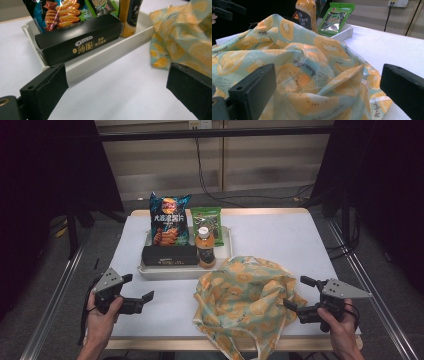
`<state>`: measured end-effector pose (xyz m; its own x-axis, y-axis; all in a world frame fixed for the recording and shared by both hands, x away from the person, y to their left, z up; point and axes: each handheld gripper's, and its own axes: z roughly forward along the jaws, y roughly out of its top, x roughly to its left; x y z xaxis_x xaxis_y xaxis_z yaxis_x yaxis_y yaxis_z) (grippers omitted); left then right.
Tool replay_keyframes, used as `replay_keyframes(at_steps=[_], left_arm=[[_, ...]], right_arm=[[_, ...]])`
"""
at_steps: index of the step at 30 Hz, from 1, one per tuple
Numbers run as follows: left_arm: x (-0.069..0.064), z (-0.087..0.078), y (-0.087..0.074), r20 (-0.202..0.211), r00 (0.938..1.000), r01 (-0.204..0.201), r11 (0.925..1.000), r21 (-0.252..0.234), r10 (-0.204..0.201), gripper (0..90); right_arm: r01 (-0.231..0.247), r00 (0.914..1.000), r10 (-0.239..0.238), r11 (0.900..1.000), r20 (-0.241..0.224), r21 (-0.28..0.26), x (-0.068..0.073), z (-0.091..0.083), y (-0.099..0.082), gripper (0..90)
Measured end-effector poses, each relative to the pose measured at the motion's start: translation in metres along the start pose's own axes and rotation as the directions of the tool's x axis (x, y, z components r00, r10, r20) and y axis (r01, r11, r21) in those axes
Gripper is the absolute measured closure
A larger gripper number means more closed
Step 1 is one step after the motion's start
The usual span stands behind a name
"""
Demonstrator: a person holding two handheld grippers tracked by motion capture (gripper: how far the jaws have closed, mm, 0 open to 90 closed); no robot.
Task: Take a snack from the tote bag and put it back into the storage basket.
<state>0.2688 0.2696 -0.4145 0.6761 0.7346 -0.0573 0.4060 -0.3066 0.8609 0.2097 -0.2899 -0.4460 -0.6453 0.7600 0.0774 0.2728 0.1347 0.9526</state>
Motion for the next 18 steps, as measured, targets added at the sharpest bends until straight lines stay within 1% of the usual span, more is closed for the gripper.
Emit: replay_keyframes(at_steps=[2, 3, 4, 5, 6, 7, 8, 9, 10, 11, 12, 13, 14, 15, 16, 17, 18], left_arm=[[-0.007, -0.002, -0.004, -0.010, 0.9999, 0.004, 1.0000, -0.006, -0.004, 3.2], [-0.010, -0.004, -0.006, -0.010, 0.9999, 0.011, 0.9999, -0.005, -0.012, 3.1], [-0.013, -0.005, -0.008, -0.009, 0.9997, 0.024, 0.9995, -0.019, -0.024, 3.1], [-0.016, -0.005, -0.010, 0.009, 0.9992, 0.038, 0.9986, -0.035, -0.038, 3.0], [-0.019, -0.005, -0.012, 0.022, 0.9990, 0.039, 0.9987, -0.034, -0.038, 2.8], [-0.024, -0.005, -0.014, 0.025, 0.9992, 0.032, 0.9986, -0.043, -0.031, 2.9], [-0.028, -0.005, -0.016, 0.020, 0.9996, 0.020, 0.9985, -0.052, -0.018, 2.9], [-0.032, -0.004, -0.018, 0.034, 0.9993, 0.016, 0.9986, -0.050, -0.015, 2.6], [-0.033, -0.004, -0.019, 0.057, 0.9982, 0.021, 0.9983, -0.054, -0.018, 2.4], [-0.035, -0.005, -0.023, 0.073, 0.9969, 0.033, 0.9973, -0.066, -0.028, 2.5], [-0.036, -0.006, -0.025, 0.063, 0.9974, 0.040, 0.9966, -0.072, -0.035, 2.5], [-0.037, -0.006, -0.029, 0.044, 0.9983, 0.041, 0.9965, -0.073, -0.038, 1.7], [-0.038, -0.006, -0.031, 0.048, 0.9981, 0.042, 0.9966, -0.070, -0.038, 1.5], [-0.038, -0.006, -0.033, 0.032, 0.9981, 0.055, 0.9962, -0.067, -0.053, 1.6], [-0.038, -0.005, -0.034, 0.036, 0.9972, 0.068, 0.9956, -0.065, -0.065, 1.5], [-0.037, -0.004, -0.034, 0.037, 0.9976, 0.061, 0.9964, -0.058, -0.059, 1.5], [-0.037, -0.004, -0.034, 0.028, 0.9981, 0.056, 0.9969, -0.054, -0.055, 1.8]], right_arm=[[-0.005, 1.0000, 0.005, 1.0000, 0.001, -0.005, 0.001, 0.000, 0.001, 0.3], [-0.003, 1.0000, 0.003, 1.0000, 0.003, -0.005, 0.001, 0.001, 0.001, 0.3], [0.000, 1.0000, 0.000, 1.0000, -0.001, -0.002, 0.000, 0.001, 0.000, 0.3], [0.000, 1.0000, 0.000, 1.0000, 0.000, -0.003, 0.001, 0.001, 0.000, 0.4], [-0.001, 1.0000, 0.001, 1.0000, -0.001, -0.002, 0.001, 0.000, 0.000, 0.4], [0.004, 1.0000, -0.004, 1.0000, 0.001, -0.002, 0.001, 0.000, 0.000, 0.4], [0.001, 1.0000, -0.001, 1.0000, -0.007, 0.003, 0.001, -0.001, 0.000, 0.4], [0.003, 1.0000, -0.003, 1.0000, -0.002, 0.000, 0.001, -0.002, 0.000, 0.4], [0.007, 1.0000, -0.007, 1.0000, 0.002, -0.004, 0.001, -0.003, 0.000, 0.4], [0.000, 1.0000, 0.000, 1.0000, -0.004, 0.002, 0.001, -0.004, 0.000, 0.4], [-0.002, 1.0000, 0.002, 1.0000, 0.007, -0.005, 0.001, -0.005, 0.000, 0.4], [-0.002, 1.0000, 0.002, 1.0000, 0.000, -0.006, 0.000, -0.006, 0.000, 0.4], [-0.003, 0.9999, 0.003, 0.9999, 0.015, -0.014, 0.001, -0.006, 0.000, 0.4], [-0.001, 0.9999, 0.001, 0.9999, 0.015, -0.017, 0.000, -0.007, 0.000, 0.4], [-0.003, 0.9998, 0.003, 0.9998, 0.019, -0.018, -0.001, -0.008, 0.000, 0.4], [-0.008, 0.9996, 0.008, 0.9997, 0.026, -0.023, -0.001, -0.008, 0.000, 0.4], [-0.008, 0.9997, 0.009, 0.9997, 0.021, -0.024, -0.002, -0.009, 0.001, 0.4]])
